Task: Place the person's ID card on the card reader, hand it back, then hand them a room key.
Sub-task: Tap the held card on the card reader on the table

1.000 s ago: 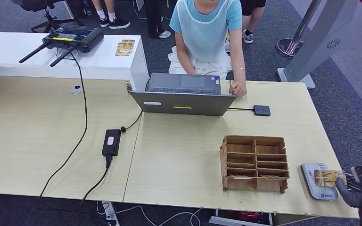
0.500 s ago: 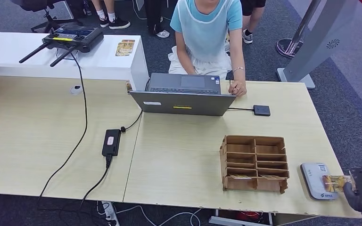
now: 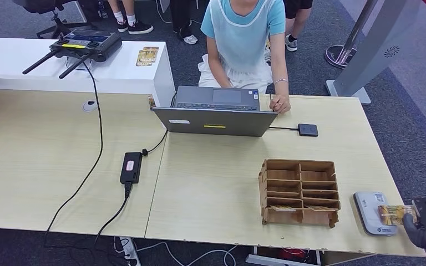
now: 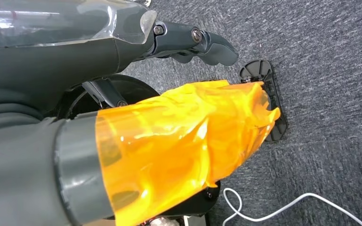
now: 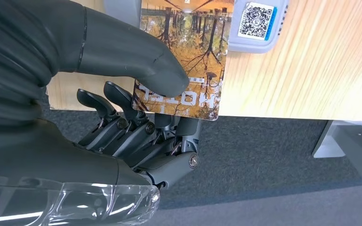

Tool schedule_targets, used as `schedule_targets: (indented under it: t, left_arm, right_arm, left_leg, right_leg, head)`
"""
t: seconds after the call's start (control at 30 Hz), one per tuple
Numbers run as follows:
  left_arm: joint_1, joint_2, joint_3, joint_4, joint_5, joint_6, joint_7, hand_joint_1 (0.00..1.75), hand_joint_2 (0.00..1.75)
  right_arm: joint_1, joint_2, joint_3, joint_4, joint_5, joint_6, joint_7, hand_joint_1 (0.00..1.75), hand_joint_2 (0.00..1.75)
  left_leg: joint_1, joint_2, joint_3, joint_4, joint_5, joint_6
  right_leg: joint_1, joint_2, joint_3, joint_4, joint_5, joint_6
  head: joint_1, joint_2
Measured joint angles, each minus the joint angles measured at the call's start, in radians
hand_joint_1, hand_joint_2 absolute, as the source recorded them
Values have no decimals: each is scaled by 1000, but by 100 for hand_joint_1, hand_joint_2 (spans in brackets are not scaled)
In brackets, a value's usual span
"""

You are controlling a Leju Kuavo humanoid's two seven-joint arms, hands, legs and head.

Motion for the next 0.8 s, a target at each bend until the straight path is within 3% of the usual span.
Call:
schedule_targets:
  t: [0.6,0.8]
  left_arm:
    - [4,0,0,0,13,-13,-10,0,0]
    - [5,0,0,0,17,-17,-11,0,0]
  right_arm:
    - [-5,14,-38,-34,-112,62,-48,175,175]
    - [-13,16,-40,-104,-134,-17,-66,175,175]
  left_leg:
    - [0,0,0,0,0,0]
    - [0,0,0,0,0,0]
  right_leg:
    - [0,0,0,0,0,0]
    - [0,0,0,0,0,0]
  head:
    - [0,0]
    - [0,0]
